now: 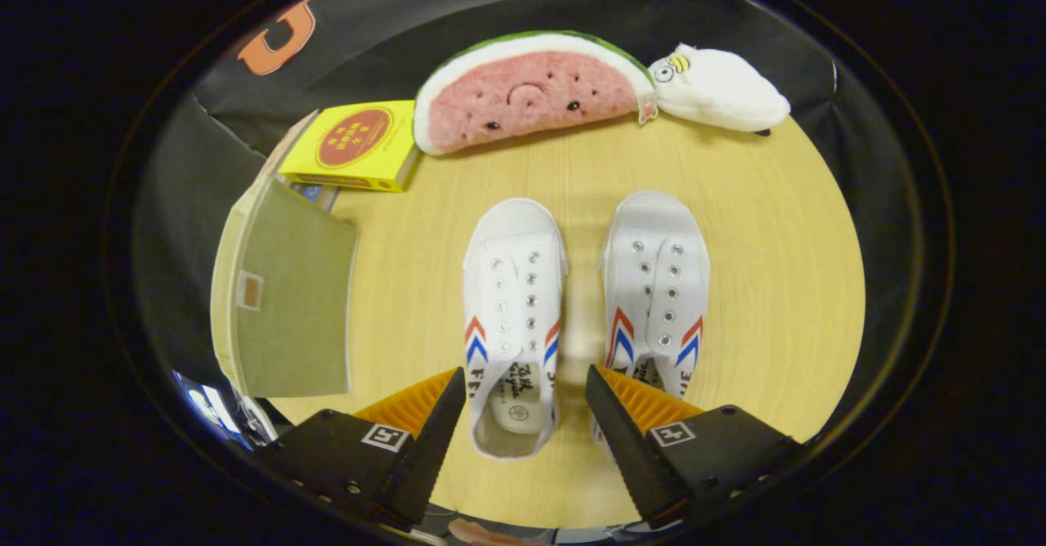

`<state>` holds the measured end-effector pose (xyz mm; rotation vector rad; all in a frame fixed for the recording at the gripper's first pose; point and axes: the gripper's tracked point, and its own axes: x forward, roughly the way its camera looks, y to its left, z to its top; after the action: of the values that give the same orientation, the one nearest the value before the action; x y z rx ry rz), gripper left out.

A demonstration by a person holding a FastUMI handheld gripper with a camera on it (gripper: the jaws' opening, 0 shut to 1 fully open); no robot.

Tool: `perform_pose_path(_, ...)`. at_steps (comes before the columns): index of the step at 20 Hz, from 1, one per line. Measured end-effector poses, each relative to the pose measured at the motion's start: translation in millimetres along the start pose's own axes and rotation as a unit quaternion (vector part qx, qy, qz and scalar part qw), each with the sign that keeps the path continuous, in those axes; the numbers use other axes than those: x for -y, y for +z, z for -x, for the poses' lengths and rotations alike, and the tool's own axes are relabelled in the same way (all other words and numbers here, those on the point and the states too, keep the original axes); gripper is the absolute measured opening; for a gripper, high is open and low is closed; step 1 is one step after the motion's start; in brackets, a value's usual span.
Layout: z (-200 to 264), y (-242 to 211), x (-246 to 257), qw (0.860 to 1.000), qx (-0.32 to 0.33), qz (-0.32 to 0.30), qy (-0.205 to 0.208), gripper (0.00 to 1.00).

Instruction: Open the storage box then place both shoes into the box .Put the left shoe in first, then the right shoe, with the right side of both shoes facing outward in a uniform manner.

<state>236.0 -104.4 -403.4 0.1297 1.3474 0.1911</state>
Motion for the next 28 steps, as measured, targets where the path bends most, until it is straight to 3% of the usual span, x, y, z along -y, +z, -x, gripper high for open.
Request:
perform_pose_path(3,-21,4,13,0.999,-0.008,0.028,-0.031,0.71)
perform_pose_path(6,-33,2,12,0.998,-0.028,0.036,-0.038,0.36)
perform_pose_path(10,-39,2,3,0.999,-0.033,0.027,-0.018,0.13)
perform_pose_path(11,-40,5,3,0.999,-0.025,0.02,-0.01,0.12)
perform_pose_path(12,-39,2,3,0.999,-0.029,0.014,-0.003,0.04)
perform_pose_path(16,-34,-7,-2,0.998,-0.016,-0.028,0.047,0.0)
perform_pose_path(20,-17,-24,-1,0.997,-0.002,-0.041,0.067,0.0)
perform_pose_path(28,78,-31,-50,0.994,0.064,-0.012,0.091,0.0)
